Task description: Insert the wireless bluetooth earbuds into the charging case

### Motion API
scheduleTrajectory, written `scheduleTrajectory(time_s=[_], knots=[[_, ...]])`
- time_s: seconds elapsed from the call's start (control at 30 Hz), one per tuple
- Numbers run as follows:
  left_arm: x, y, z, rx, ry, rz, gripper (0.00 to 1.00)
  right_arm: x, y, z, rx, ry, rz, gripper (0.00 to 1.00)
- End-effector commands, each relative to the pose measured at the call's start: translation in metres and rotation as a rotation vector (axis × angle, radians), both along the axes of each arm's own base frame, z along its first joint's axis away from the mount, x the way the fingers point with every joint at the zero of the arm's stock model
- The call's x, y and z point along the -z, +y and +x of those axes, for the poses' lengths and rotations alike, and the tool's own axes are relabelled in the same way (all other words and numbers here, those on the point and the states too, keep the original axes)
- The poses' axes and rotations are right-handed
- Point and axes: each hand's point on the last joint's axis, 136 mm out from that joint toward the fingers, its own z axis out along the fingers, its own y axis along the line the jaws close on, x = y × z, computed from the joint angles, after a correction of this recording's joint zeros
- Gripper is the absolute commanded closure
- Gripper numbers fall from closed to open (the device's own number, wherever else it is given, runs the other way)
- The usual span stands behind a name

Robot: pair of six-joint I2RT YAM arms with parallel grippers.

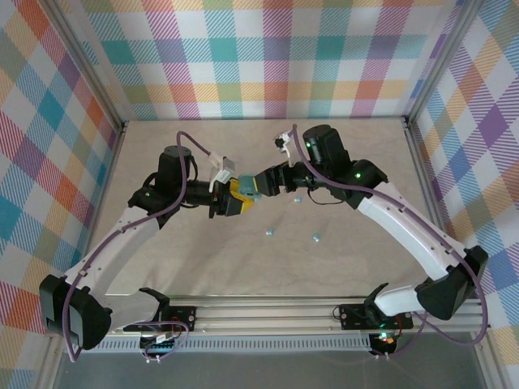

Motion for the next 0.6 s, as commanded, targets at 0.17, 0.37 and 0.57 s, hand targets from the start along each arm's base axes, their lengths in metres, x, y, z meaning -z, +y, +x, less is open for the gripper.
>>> scheduleTrajectory(time_s=[0.17,0.37,0.57], knots=[[-0.003,0.004,0.005,-0.022,0.021,-0.005,1.00,-0.011,0.000,0.000,-0.006,0.055,0.081,0.18],[0.004,0.003,0.019,-0.043,0.077,0.002,1.00,-0.020,0.004,-0.011,-0.063,0.059,0.113,0.18],[0.007,0.001,0.027,-0.043,0.094,-0.001,1.00,-0.010,0.007,-0.008,-0.073,0.074,0.083,0.18]])
